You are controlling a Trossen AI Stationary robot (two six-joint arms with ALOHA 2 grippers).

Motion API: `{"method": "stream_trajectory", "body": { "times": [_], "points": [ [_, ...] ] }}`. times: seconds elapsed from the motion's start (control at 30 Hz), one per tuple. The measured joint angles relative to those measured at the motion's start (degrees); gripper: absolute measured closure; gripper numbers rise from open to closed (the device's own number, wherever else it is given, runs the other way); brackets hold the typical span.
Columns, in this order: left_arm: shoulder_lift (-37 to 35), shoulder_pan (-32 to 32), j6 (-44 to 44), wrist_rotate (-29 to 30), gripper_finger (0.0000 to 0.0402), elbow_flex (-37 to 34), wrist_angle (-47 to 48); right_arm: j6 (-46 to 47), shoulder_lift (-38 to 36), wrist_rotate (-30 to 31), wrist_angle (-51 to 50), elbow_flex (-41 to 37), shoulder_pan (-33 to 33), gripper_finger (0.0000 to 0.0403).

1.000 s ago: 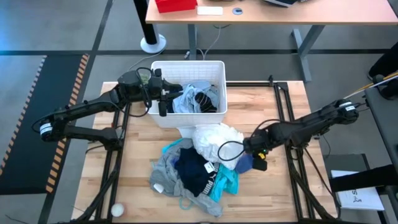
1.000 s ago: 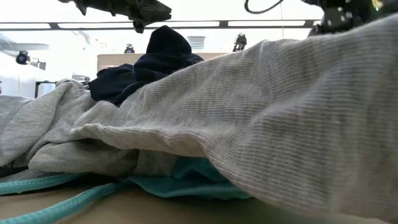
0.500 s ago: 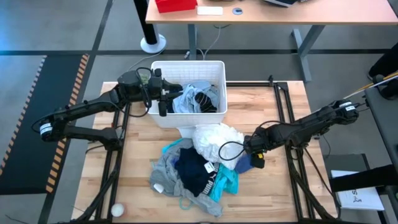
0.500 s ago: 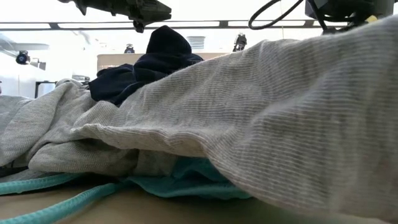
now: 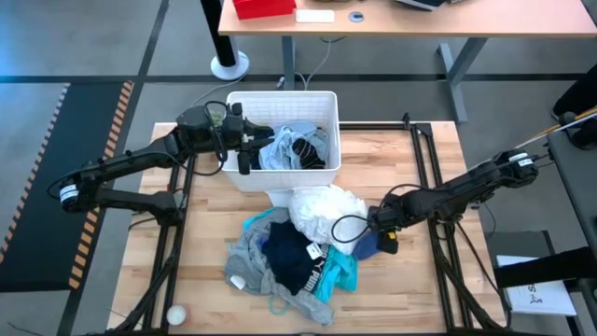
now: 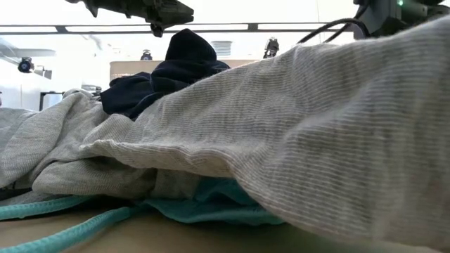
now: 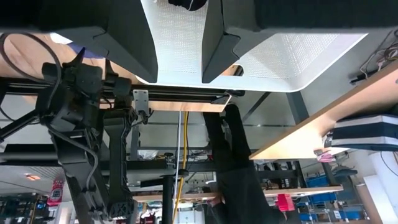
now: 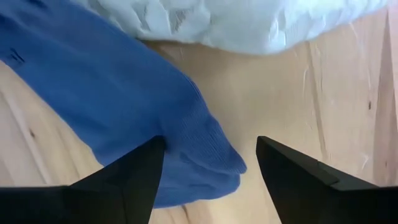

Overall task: Sort clothes
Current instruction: Put the right blue sock into the white bin

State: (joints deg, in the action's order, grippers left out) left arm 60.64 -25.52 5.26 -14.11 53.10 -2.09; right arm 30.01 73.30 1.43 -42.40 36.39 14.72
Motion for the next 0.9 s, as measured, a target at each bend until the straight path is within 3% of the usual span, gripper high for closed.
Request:
{"method": "stream_trajectory", "body": {
  "times": [0.23,0.47,0.67,0.9],
  "points": [
    [0.0,0.0,0.0,0.0,0.0288,0.0,0.0,-0.6,0.0,-0.3,1.6,-1.7,-0.1,0.0235],
    [0.0,0.0,0.0,0.0,0.0288,0.0,0.0,-3.4,0.0,-6.8,1.9,0.3,-0.1,0.0386],
    [0.0,0.0,0.0,0.0,0.0288,0.0,-0.1,-7.0,0.0,-9.4,-1.2,7.8,-0.1,0.0396],
    [0.0,0.0,0.0,0.0,0.0288,0.0,-0.1,-15.4,0.0,-7.2,-10.1,22.0,1.1,0.04]
  ]
}}
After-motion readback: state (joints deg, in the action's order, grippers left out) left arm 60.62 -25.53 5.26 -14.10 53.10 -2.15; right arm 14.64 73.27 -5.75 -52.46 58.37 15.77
